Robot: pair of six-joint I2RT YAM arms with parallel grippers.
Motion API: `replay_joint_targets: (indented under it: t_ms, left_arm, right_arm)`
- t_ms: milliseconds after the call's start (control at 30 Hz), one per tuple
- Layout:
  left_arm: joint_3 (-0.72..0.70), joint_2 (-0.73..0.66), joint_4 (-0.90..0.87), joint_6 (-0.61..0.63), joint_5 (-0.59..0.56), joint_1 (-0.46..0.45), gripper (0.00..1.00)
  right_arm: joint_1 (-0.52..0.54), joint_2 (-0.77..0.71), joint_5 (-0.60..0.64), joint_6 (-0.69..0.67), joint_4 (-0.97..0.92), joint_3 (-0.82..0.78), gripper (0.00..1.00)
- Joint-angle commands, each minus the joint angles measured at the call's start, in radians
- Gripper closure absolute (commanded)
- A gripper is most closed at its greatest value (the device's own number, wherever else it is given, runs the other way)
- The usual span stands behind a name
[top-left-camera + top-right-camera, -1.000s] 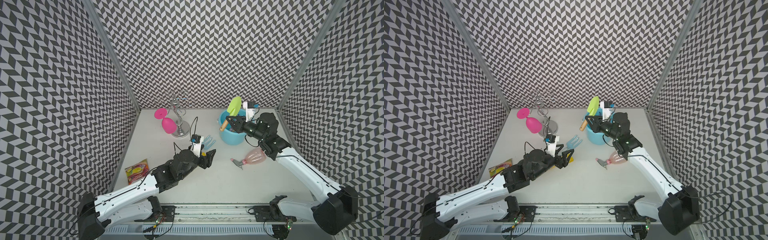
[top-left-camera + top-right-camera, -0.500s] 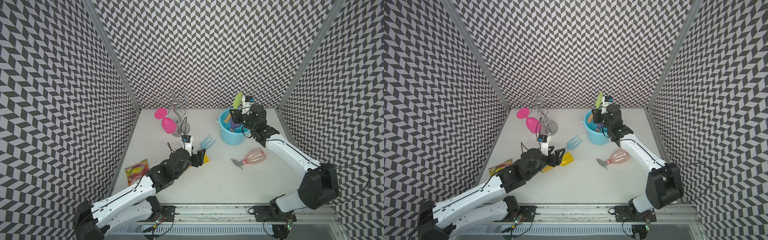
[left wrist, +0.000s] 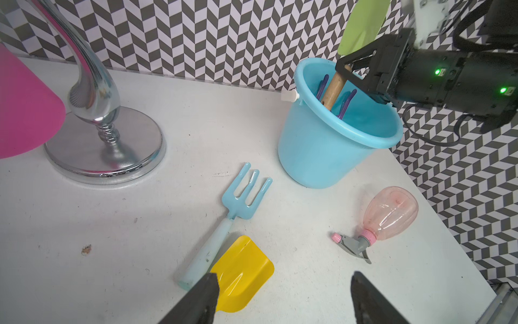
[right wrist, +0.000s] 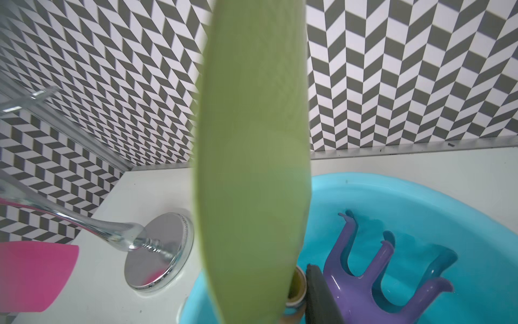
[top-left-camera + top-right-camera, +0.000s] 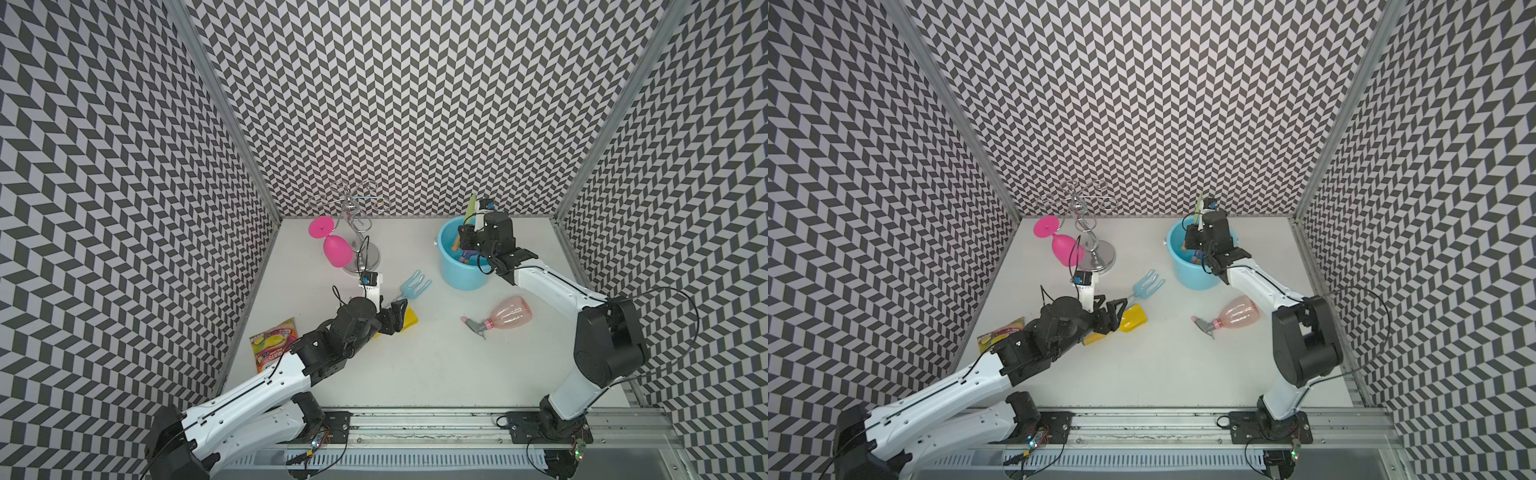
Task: Organize the gardening tools
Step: Place the gardening tool in the container.
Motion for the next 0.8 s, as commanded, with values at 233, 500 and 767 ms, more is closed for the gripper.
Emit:
replay_joint_targets:
  t_ms: [233,500,767]
  left_arm:
    - [-0.008,0.003,-0.004,-0.018,0.009,0.011,0.24]
    - [-0.021,0.003,0.001,-0.029,0.006,0.015,0.24]
    - [-0.027,0.003,0.01,-0.031,0.013,0.018,0.24]
  right_arm:
    - [-0.009,0.092,0.005,-0.018,0.011,0.081,0.97]
    - [-0.011,0.111,-0.007,-0.011,0.005,0.077,0.9]
    - [-0.011,0.101,-0.01,0.004,-0.025,0.096,0.61]
